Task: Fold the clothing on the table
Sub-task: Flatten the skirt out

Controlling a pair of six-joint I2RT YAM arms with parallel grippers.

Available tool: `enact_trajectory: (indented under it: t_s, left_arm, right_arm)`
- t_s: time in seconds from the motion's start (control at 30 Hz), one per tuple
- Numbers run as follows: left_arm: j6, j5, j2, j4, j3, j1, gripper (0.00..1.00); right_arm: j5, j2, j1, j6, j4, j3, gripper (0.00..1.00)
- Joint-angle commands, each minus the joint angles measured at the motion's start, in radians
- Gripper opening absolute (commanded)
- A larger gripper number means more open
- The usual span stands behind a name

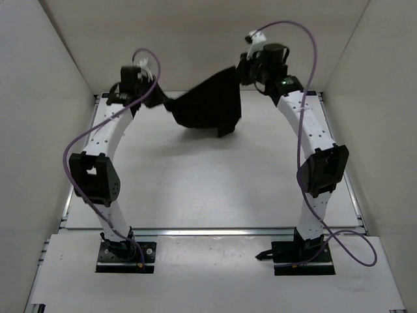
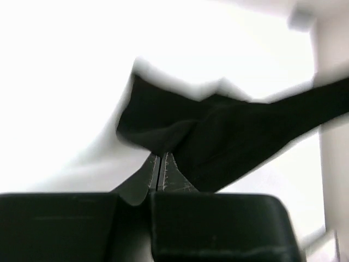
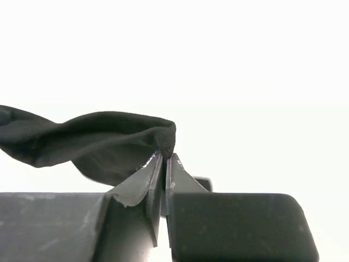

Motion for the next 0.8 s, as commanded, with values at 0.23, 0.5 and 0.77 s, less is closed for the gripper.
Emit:
enact_trajectory:
  t_s: [0.23,0.5,0.77]
  left_arm:
    - [0.081,-0.132,0.018,0.008,0.309,-0.052,0.0]
    - [0.175,-0.2,-0.231,-0.005,-0.4,-0.154,0.0]
    - [0.094,-0.103,-0.401,-0.085,-0.669,-0.236,0.0]
  right_arm:
    - [0.15,-0.27,-0.095,-0.21,0.097,-0.17,0.0]
    - [0.108,-0.643,-0.003,-0.011,0.177,-1.032,0.0]
    - [-0.083,-0.907,-0.037,0.292,0.18,-1.378,0.0]
